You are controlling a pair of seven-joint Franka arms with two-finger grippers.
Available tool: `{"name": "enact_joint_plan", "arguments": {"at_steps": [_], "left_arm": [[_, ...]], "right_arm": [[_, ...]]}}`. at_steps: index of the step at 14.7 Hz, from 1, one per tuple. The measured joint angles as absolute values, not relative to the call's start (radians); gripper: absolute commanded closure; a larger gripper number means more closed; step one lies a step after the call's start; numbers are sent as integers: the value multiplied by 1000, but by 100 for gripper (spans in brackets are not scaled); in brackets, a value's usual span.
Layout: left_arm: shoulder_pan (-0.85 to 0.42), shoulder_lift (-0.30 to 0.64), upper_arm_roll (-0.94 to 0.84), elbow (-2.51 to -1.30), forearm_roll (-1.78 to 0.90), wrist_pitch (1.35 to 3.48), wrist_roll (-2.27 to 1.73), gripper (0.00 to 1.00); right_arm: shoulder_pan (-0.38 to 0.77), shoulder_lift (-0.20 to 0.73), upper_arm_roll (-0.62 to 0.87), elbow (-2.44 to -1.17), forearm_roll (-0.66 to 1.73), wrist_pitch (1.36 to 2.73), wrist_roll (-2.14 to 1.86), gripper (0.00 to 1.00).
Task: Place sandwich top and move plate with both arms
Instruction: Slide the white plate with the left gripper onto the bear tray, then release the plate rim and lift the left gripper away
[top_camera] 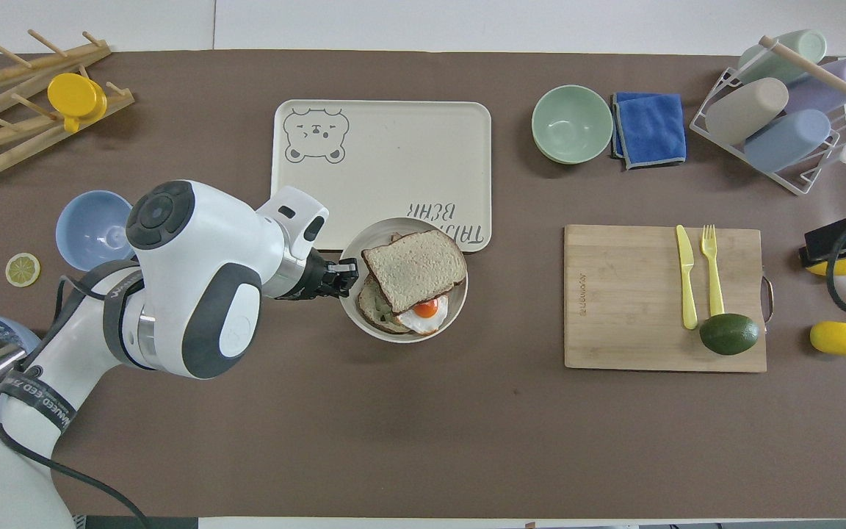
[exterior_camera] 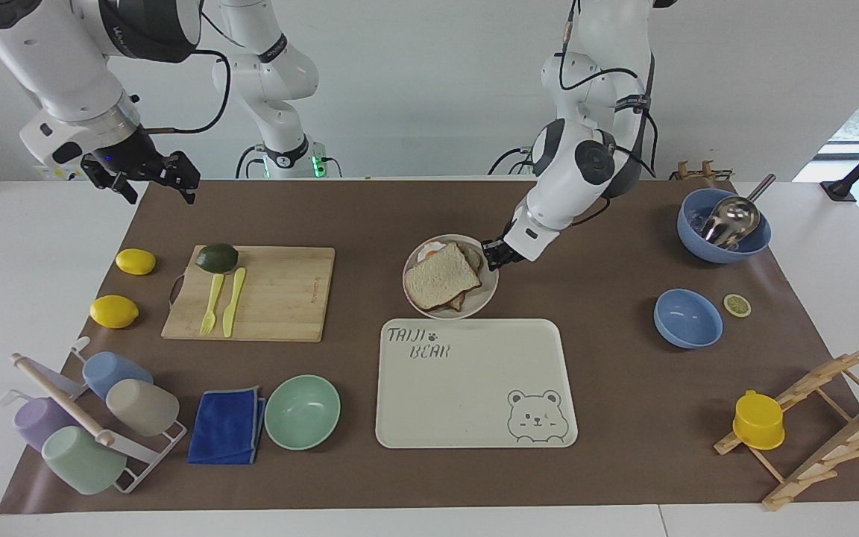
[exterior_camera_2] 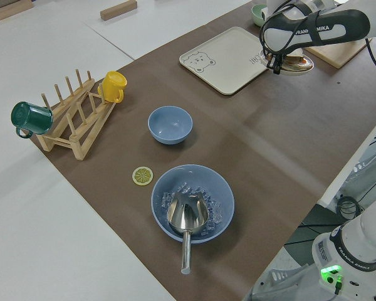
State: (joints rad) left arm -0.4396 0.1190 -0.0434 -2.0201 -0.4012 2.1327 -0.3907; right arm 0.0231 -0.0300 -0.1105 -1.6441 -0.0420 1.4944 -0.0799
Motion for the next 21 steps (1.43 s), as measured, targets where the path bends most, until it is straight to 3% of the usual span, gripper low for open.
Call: {"name": "enact_joint_plan", "arguments": {"at_steps": [4,8,10,14,21], "left_arm": [[-361,170,-42,-1887,-412,2086,-367,100],[-299,370,-39,-1600,-414,1980,-351,100],[-295,465,-40,-1519,-414,1984,-351,100],[-296,544,-42,-1490,-414,2052,-349,100],[-305,567,-48,-1525,-414,2148,-326,100]], "right_arm": [[23,-30,-110,-1644,-42,1494,-80,0],[23,-30,-110,-1644,-42,1494,-80,0],[23,-30,-110,-1644,-42,1494,-80,0],[23,-30,-110,-1644,-42,1494,-80,0],[23,-30,-110,-1644,-42,1494,-80,0]]}}
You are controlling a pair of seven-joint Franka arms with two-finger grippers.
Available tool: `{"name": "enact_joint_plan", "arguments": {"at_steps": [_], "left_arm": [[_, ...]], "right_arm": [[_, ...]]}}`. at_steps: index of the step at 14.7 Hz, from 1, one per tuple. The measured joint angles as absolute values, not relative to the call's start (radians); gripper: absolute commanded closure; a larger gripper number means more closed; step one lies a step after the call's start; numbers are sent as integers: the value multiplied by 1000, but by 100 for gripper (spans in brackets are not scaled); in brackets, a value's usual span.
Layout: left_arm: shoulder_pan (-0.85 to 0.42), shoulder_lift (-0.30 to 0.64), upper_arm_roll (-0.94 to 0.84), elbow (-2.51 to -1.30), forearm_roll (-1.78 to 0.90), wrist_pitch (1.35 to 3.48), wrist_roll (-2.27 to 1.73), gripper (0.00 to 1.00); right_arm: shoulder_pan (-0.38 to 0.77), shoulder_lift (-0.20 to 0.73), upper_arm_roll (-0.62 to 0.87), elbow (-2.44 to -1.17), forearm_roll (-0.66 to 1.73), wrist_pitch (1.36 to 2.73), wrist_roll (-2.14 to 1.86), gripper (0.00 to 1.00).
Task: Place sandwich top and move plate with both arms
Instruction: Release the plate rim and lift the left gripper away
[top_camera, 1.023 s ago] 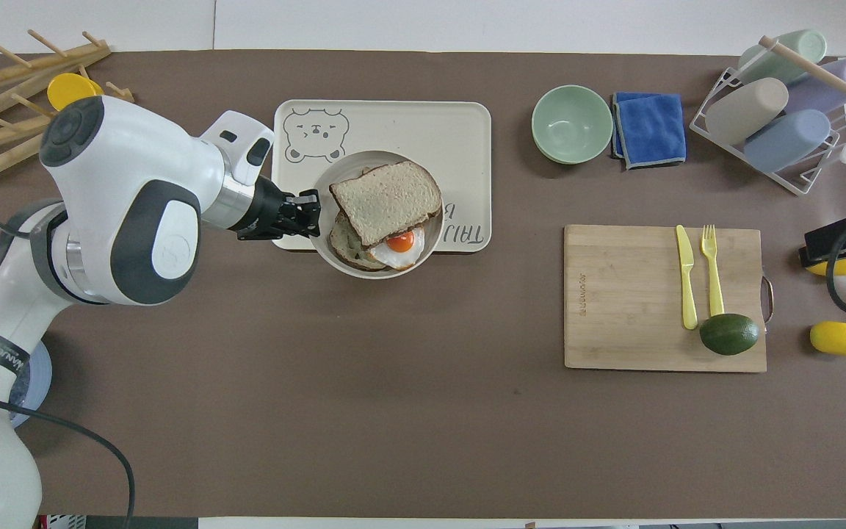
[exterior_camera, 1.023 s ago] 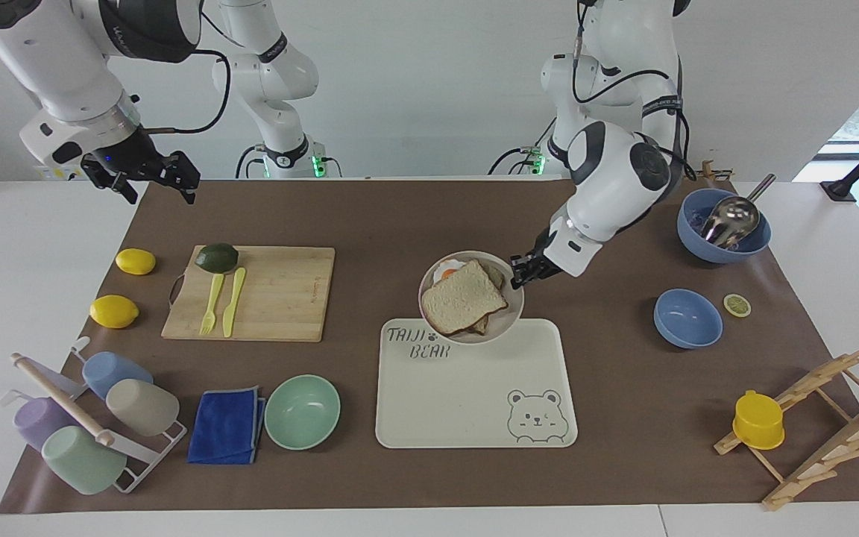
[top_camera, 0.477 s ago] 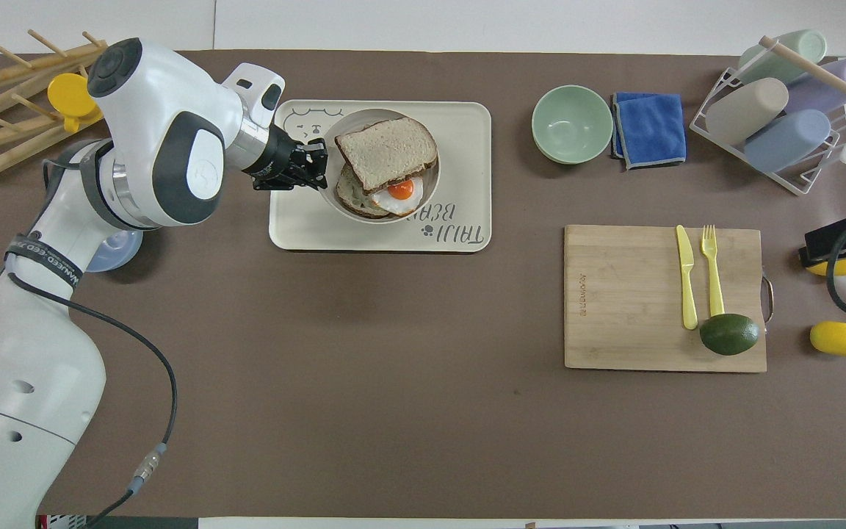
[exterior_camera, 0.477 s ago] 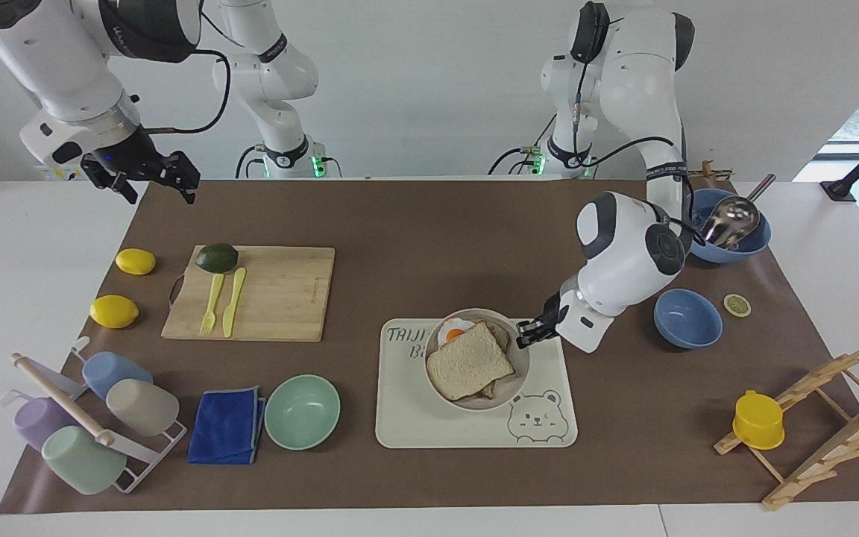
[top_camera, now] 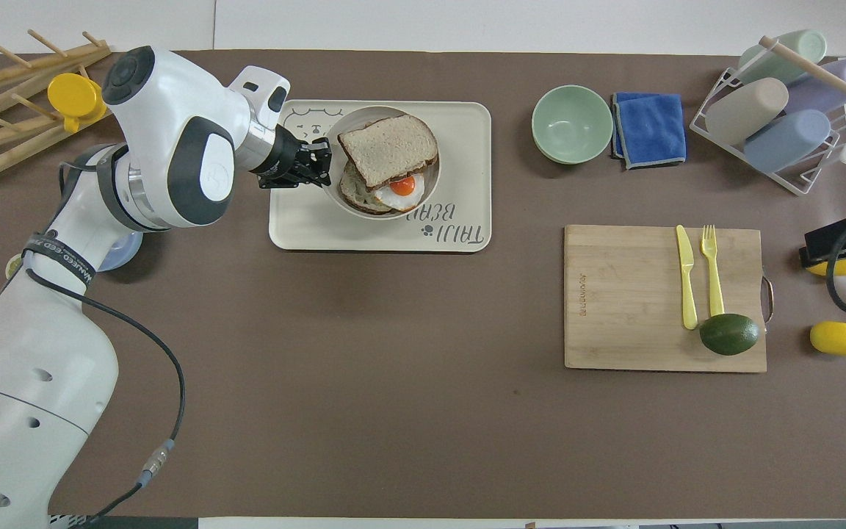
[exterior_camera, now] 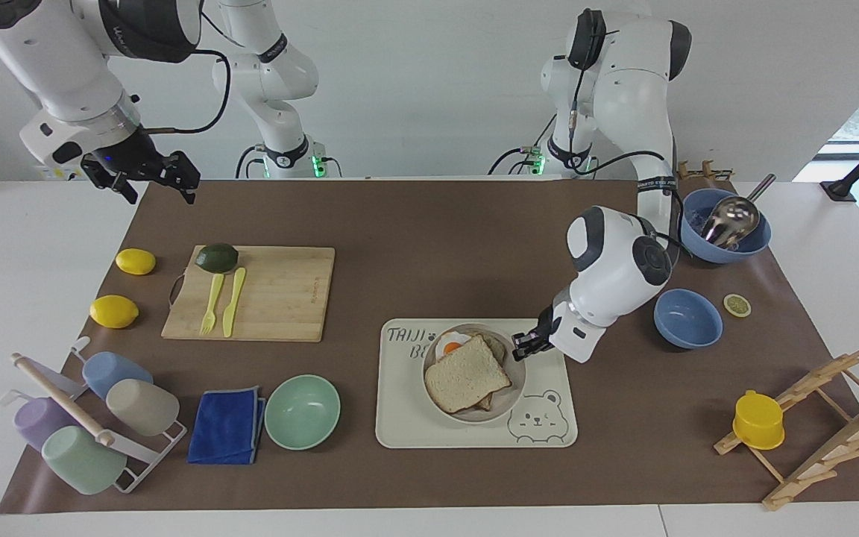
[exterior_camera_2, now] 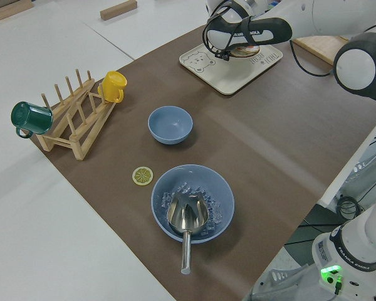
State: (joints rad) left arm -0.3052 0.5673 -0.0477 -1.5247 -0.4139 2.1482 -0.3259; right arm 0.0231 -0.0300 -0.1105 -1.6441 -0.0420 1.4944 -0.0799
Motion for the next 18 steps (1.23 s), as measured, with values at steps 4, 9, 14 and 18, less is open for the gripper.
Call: {"name": "enact_joint_plan", "arguments": {"at_steps": [4,9,14,18], "left_arm": [[-306,567,-48,-1549,-414,2171,-298,53],[-307,564,-47,-1547,-414,2170,-264,0],[-288,523,-11,-1473,-358,2066,-256,0],[-252,384,26,-1463,-212,1908,-255,0]], "right_arm": [[23,-30,-110,-1644,-42,1494,-80,0],[23,-30,-110,-1644,-42,1494,-80,0],[23,-30,-110,-1644,-42,1494,-80,0],[23,-30,-110,-1644,-42,1494,-80,0]]}}
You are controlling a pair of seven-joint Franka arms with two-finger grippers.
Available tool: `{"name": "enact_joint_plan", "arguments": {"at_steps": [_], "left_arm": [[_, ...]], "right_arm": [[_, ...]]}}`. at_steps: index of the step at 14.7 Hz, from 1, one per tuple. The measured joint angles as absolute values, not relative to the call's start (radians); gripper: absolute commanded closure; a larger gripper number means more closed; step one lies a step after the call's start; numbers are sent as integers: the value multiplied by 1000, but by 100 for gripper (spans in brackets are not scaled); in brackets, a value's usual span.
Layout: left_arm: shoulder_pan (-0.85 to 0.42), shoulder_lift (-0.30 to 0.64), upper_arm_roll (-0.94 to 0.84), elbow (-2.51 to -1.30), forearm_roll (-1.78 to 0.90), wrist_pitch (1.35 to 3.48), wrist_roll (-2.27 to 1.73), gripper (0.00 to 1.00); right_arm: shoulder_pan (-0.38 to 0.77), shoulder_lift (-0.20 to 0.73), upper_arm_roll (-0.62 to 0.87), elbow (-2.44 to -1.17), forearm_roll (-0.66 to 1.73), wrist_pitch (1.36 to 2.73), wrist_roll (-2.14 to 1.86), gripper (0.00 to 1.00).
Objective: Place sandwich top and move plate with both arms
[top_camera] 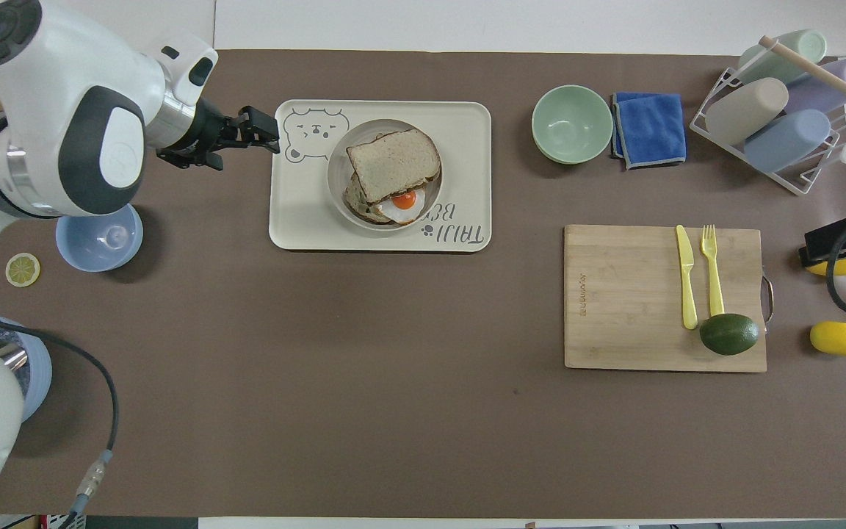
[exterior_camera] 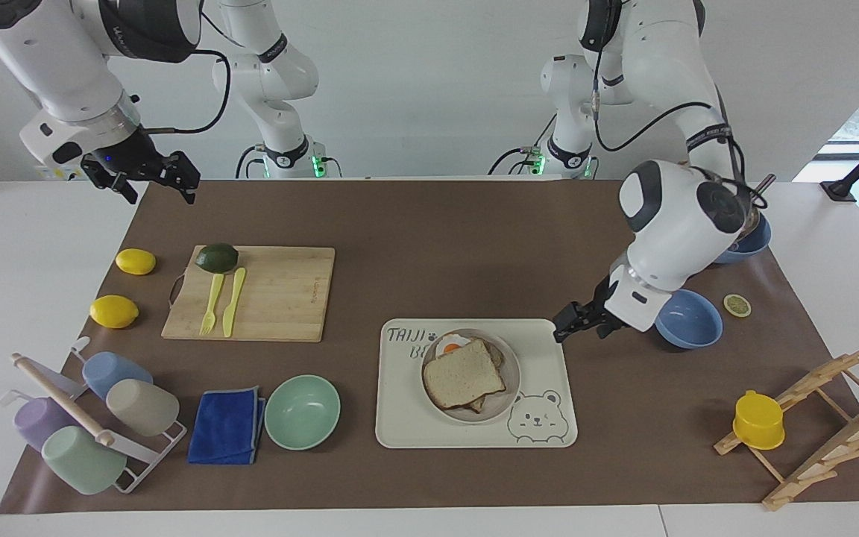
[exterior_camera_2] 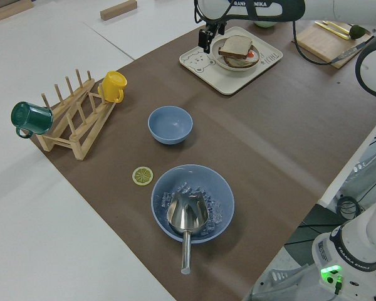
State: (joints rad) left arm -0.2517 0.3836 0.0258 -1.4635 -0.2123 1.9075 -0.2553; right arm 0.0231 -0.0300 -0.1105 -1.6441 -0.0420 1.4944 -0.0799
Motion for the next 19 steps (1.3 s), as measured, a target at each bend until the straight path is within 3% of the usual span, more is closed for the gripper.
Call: {"name": "enact_joint_plan", "arguments": {"at_steps": [10,14,19], "left_arm": [[-240,71,56,-1469,-27,1487,-255,0],[-169,-2,-19,-1557,-25,1436,-254,0],[-101,-18,-99,-1610,-25,1471,-241,0]], "right_arm": [[23,-30,-110,-1644,-42,1494,-80,0],[23,-30,-110,-1644,-42,1494,-80,0],[23,-30,-110,-1644,-42,1494,-80,0]]}}
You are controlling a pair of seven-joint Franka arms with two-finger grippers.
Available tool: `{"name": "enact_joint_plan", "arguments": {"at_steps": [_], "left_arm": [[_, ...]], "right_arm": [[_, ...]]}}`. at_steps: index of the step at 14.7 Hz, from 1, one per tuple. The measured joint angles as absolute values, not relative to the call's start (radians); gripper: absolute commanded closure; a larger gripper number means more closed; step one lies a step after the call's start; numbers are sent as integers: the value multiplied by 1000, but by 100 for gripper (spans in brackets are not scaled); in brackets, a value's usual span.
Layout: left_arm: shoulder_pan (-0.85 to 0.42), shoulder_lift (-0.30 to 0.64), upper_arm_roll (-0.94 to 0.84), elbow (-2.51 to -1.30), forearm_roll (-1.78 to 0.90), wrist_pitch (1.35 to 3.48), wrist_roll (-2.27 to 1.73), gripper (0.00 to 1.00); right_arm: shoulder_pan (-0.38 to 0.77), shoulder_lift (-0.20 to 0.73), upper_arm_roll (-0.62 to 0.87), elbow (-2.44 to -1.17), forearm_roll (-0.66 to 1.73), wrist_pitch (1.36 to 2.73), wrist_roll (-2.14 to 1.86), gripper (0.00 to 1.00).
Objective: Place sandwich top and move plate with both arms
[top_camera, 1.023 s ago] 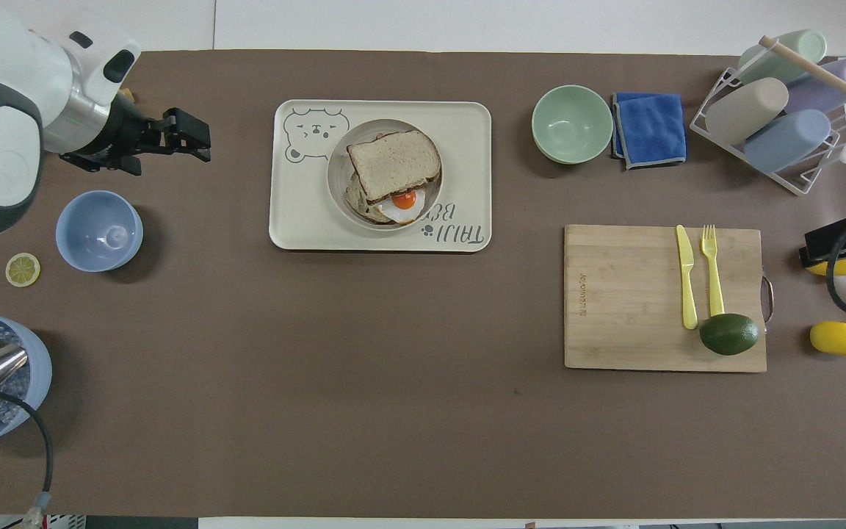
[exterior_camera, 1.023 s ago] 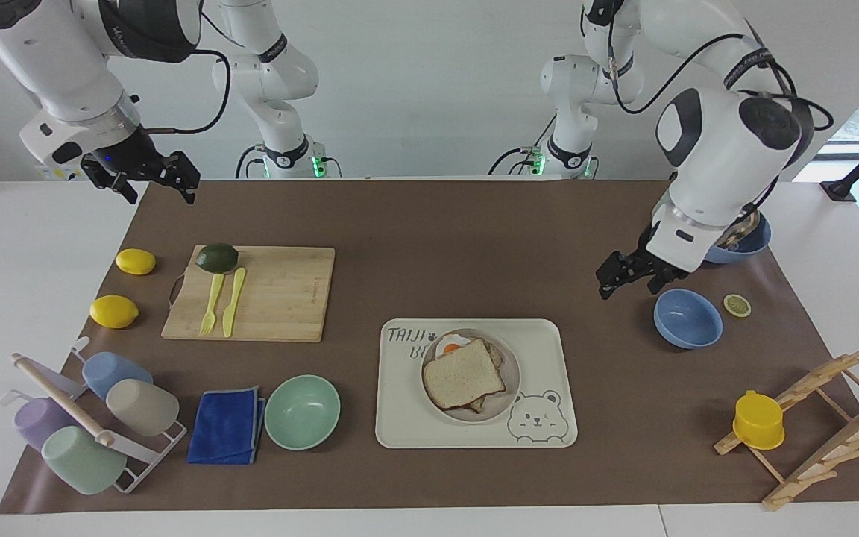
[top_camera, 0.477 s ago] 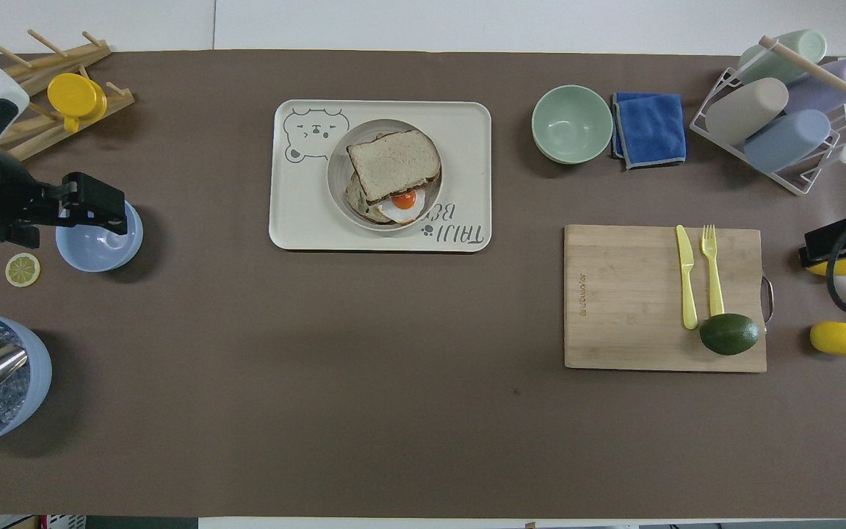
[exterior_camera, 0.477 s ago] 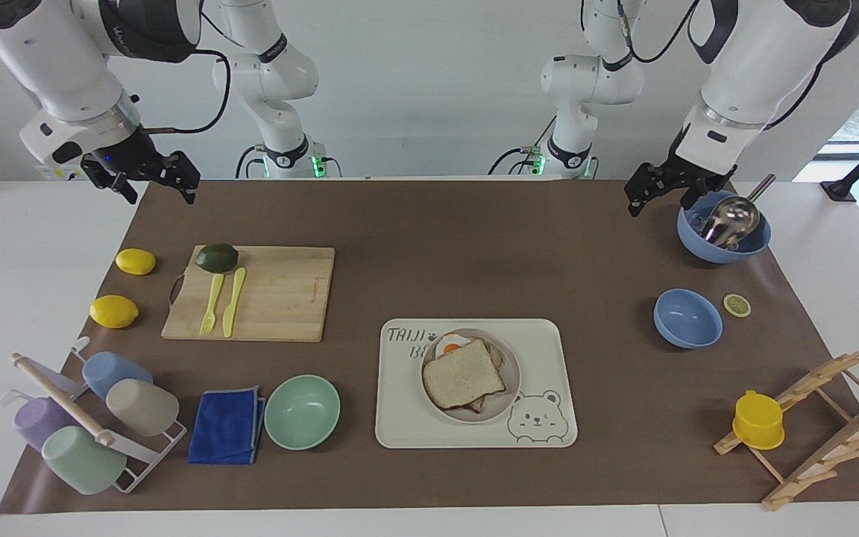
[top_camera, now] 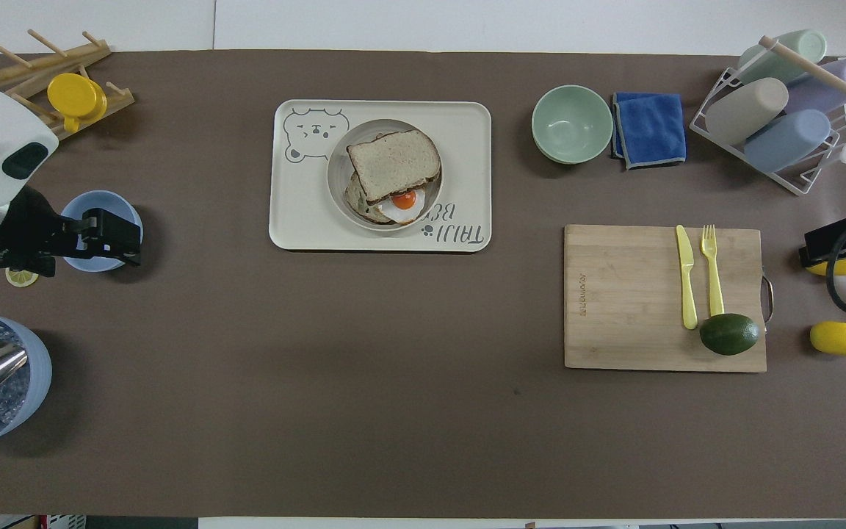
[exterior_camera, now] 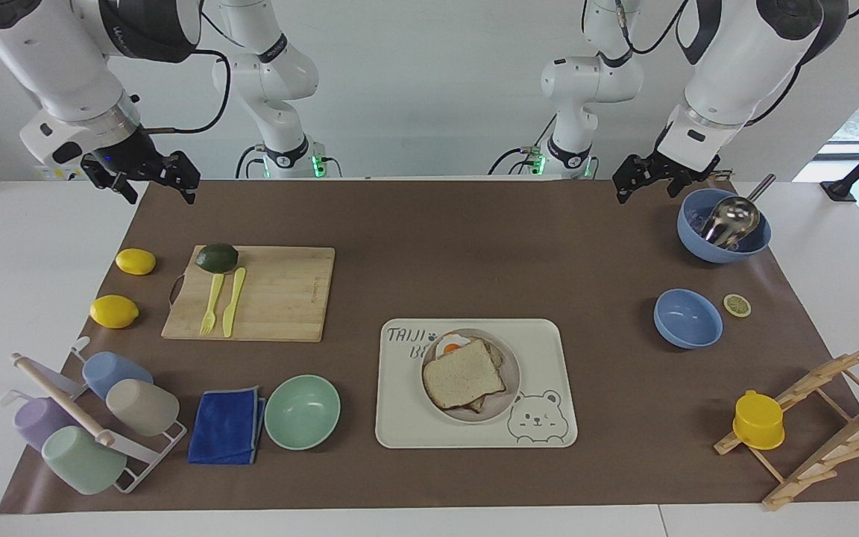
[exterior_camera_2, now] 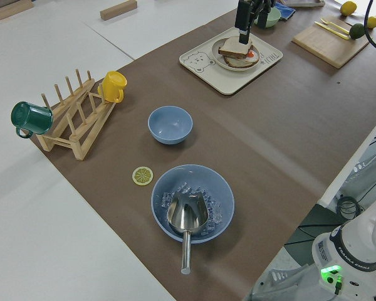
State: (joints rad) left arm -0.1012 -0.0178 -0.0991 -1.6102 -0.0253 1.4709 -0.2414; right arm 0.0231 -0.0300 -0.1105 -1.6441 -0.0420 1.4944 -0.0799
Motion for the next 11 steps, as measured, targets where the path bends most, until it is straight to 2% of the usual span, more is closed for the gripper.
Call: {"name": "enact_joint_plan", "arguments": {"at_steps": [11], "left_arm": [[-97,-18,-104,-1618,-27,1528,-241,0]], "right_arm": [[23,-30,-110,-1644,-42,1494,-80,0]]}}
